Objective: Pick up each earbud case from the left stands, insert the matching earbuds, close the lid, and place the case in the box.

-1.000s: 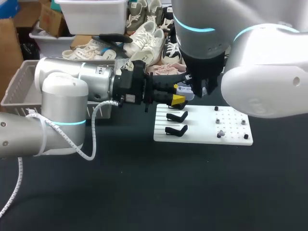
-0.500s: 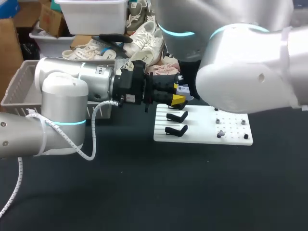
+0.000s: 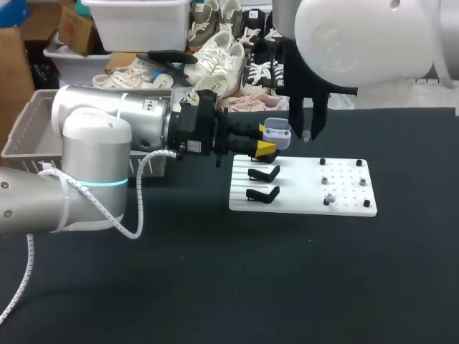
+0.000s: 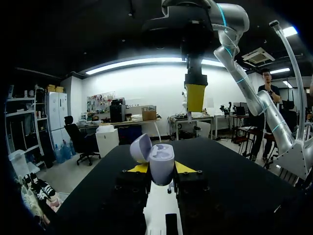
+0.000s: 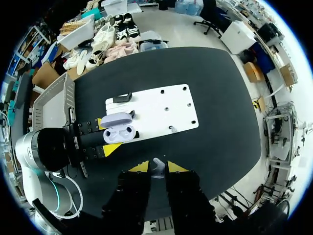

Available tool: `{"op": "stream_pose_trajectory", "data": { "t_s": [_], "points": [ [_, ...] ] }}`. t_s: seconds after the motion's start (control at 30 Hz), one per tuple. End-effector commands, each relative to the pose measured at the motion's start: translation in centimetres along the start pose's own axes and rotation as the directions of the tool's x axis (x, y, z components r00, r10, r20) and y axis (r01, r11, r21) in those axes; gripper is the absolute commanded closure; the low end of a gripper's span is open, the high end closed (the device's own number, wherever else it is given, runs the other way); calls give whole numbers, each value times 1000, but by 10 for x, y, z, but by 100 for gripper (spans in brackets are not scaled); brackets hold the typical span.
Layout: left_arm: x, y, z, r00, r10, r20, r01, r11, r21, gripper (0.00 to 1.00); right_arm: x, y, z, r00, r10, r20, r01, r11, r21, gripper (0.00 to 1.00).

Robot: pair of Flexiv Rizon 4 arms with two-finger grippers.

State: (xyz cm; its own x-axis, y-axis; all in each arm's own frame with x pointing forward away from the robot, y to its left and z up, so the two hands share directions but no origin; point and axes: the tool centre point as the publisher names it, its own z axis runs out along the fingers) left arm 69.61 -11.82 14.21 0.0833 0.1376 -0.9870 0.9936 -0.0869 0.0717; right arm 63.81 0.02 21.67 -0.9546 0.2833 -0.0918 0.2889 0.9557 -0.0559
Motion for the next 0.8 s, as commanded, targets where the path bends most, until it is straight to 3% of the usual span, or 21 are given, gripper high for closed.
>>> {"op": "stream_pose_trajectory", "data": {
  "t_s": [0.03, 0.27, 0.5, 0.8],
  "points": [
    [1, 0, 0, 1000, 1, 2, -1, 1000, 0, 100, 2, -2, 0, 1000, 3, 7, -3, 1000, -2, 100],
    [1, 0, 0, 1000, 1, 2, -1, 1000, 0, 100, 2, -2, 0, 1000, 3, 7, -3, 1000, -2, 100],
    [1, 0, 0, 1000, 1, 2, -1, 1000, 0, 100, -16, 12, -13, 970, 243, -13, -243, 970, 25, 100],
    [1, 0, 0, 1000, 1, 2, -1, 1000, 0, 100, -23, 27, -12, 961, 275, -15, -275, 961, 32, 100]
  ]
}}
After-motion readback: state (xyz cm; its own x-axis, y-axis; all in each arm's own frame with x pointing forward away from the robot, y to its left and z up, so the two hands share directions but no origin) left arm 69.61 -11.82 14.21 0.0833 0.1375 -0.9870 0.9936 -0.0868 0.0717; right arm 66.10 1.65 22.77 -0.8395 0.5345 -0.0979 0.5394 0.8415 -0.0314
